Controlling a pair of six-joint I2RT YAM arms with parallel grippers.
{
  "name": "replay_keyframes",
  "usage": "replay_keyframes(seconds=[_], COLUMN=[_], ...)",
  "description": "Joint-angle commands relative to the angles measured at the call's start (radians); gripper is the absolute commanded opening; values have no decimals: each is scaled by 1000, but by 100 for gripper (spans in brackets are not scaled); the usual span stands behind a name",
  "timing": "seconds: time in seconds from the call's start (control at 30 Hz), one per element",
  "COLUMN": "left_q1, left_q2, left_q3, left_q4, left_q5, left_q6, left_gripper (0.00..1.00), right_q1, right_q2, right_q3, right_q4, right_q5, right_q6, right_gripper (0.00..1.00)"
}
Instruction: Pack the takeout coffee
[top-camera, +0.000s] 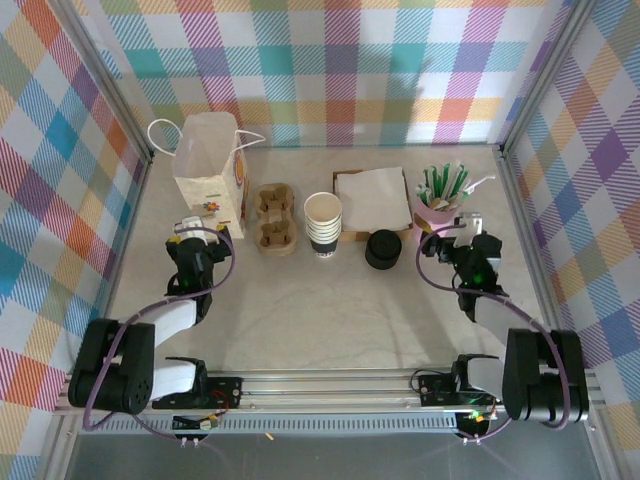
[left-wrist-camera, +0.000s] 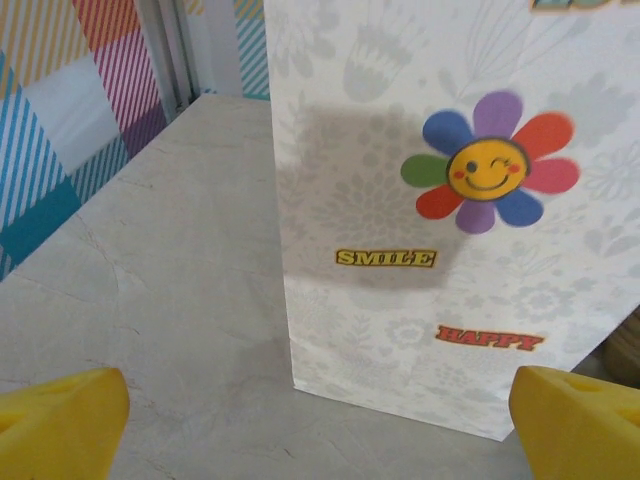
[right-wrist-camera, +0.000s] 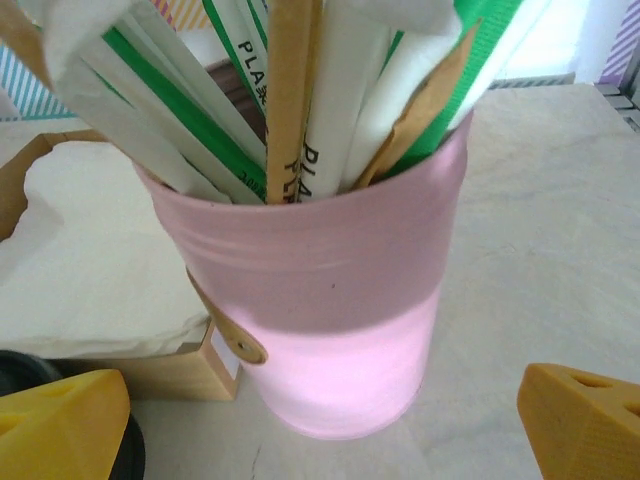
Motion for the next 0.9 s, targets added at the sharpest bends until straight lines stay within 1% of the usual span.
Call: replay_keyframes(seconds=[0.0,0.07,0.1,0.17,0.2,0.27,0.37,0.43,0.5,0.53,0.6,0.7,0.77,0.87], left_q1=[-7,-10,-12,-20,-27,-45,-74,-90,-127,-153,-235,-345,-376,-391], left_q2=[-94,-162,-198,-274,-312,-382,-469,-499,-494,-483,-446,-375,-316,-212], left_q3=[-4,18,34,61,73,96,137,166,208,238,318,436,530,702], left_q4=[-122,-228,-293,-403,-453,-546,-675,-735,-801,-838,-933,-1031,-1073,-1165], left_q5=[49,102,121,158,182,205,232,283,335,351,337,279,252,229], left_q6=[-12,-33,-55,-87,-98,-119,-151,-194,-249,-260,-281,-279,-294,-325], left_gripper=[96,94,93,91,90,89,87,84,79,77,76,77,76,72], right_q1=[6,7,8,9,11,23,29,31,37,53,92,107,115,128], right_q2=[-114,-194,-237,-325,-371,-472,-598,-655,-686,-693,-676,-621,-582,-533], right_q3=[21,78,105,132,138,152,186,210,236,244,282,348,402,492], right_q4=[-223,-430,-531,-686,-749,-872,-1064,-1177,-1273,-1280,-1325,-1368,-1400,-1447], right_q5=[33,41,63,69,57,76,58,30,-12,-28,-23,-49,-61,-68], right_q6=[43,103,159,253,283,349,422,471,518,529,574,594,584,560], right_gripper=[98,94,93,89,86,82,79,78,77,75,73,73,74,74])
